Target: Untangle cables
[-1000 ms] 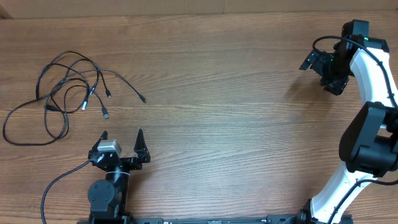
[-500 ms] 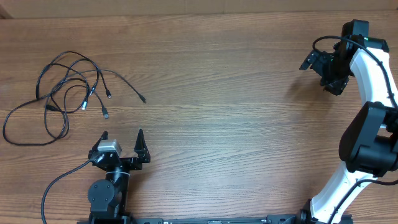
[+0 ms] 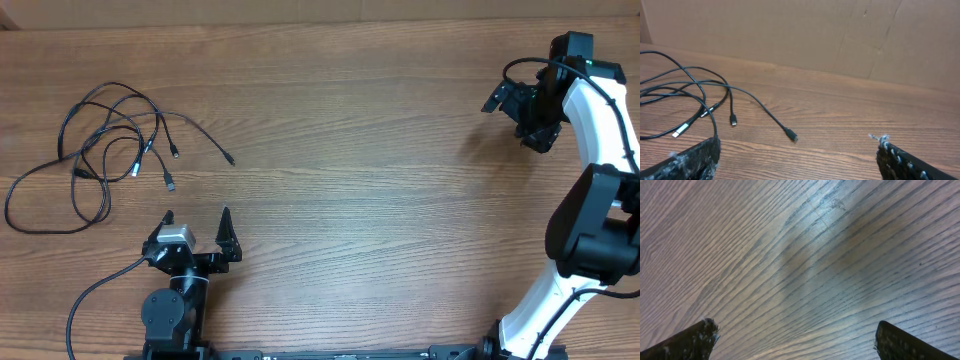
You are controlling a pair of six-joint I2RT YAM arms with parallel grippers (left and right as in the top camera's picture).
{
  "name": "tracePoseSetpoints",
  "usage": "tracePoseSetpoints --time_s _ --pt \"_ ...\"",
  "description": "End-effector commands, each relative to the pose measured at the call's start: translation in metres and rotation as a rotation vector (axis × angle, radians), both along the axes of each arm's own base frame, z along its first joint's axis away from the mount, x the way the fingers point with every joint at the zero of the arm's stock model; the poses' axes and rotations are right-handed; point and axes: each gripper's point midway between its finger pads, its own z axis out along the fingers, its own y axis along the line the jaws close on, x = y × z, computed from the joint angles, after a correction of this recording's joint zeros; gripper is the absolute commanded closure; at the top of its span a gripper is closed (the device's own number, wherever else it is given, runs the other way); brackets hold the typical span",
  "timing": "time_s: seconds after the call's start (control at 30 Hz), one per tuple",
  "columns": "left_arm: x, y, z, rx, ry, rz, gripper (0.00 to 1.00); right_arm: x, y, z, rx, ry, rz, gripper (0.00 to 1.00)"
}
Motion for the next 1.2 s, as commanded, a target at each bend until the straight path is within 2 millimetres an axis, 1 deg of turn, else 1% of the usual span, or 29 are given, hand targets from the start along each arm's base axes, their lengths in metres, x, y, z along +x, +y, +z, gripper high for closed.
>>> tracePoseSetpoints --time_s 0.0,0.03,0.07,0.13,0.2,0.23,0.3,0.33,0.43,0.53,0.57,0.6,0.7,0.8,0.87,0.97,1.07,1.17 --pt "0.000 -0.002 0.001 0.017 -0.008 -0.012 0.00 0.004 0.000 0.062 -0.028 -0.147 0.004 0.00" --pt "0.000 -0.002 0.001 0.017 -0.008 -0.012 0.00 0.002 0.000 0.077 -0.037 -0.183 0.004 0.00" --pt "0.000 -0.002 0.001 0.017 -0.008 -0.012 0.00 0.001 0.000 0.088 -0.043 -0.207 0.004 0.00" --pt "0.000 -0.002 0.001 0.017 -0.008 -0.012 0.00 -0.005 0.002 0.122 -0.062 -0.285 0.005 0.00" --pt "0.000 -0.002 0.001 0.017 -0.008 -0.012 0.00 -0.011 0.003 0.148 -0.076 -0.344 0.005 0.00" --pt "0.000 -0.002 0.001 0.017 -0.008 -0.012 0.00 -0.017 0.005 0.167 -0.088 -0.391 0.005 0.00" --pt "0.000 -0.002 0.001 0.017 -0.008 -0.012 0.00 -0.026 0.007 0.190 -0.101 -0.446 0.005 0.00" --pt "0.000 -0.002 0.001 0.017 -0.008 -0.012 0.00 -0.037 0.010 0.218 -0.117 -0.512 0.005 0.00" --pt "0.000 -0.002 0.001 0.017 -0.008 -0.013 0.00 -0.065 0.019 0.267 -0.146 -0.642 0.014 0.00" --pt "0.000 -0.002 0.001 0.017 -0.008 -0.012 0.00 -0.093 0.036 0.308 -0.162 -0.757 0.041 0.00" --pt "0.000 -0.002 0.001 0.017 -0.008 -0.012 0.00 -0.107 0.049 0.325 -0.162 -0.812 0.069 0.00" --pt "0.000 -0.002 0.001 0.017 -0.008 -0.012 0.00 -0.116 0.058 0.334 -0.159 -0.844 0.090 0.00" --pt "0.000 -0.002 0.001 0.017 -0.008 -0.012 0.00 -0.141 0.082 0.358 -0.145 -0.930 0.150 0.00" --pt "0.000 -0.002 0.001 0.017 -0.008 -0.012 0.00 -0.161 0.088 0.369 -0.144 -0.970 0.164 0.00" --pt "0.000 -0.002 0.001 0.017 -0.008 -0.012 0.00 -0.177 0.089 0.368 -0.143 -0.961 0.164 0.00" --pt "0.000 -0.002 0.001 0.017 -0.008 -0.012 0.00 -0.192 0.090 0.356 -0.135 -0.906 0.166 0.00" --pt "0.000 -0.002 0.001 0.017 -0.008 -0.012 0.00 -0.189 0.090 0.351 -0.131 -0.892 0.167 0.00" --pt "0.000 -0.002 0.001 0.017 -0.008 -0.012 0.00 -0.182 0.092 0.363 -0.133 -0.969 0.176 0.00"
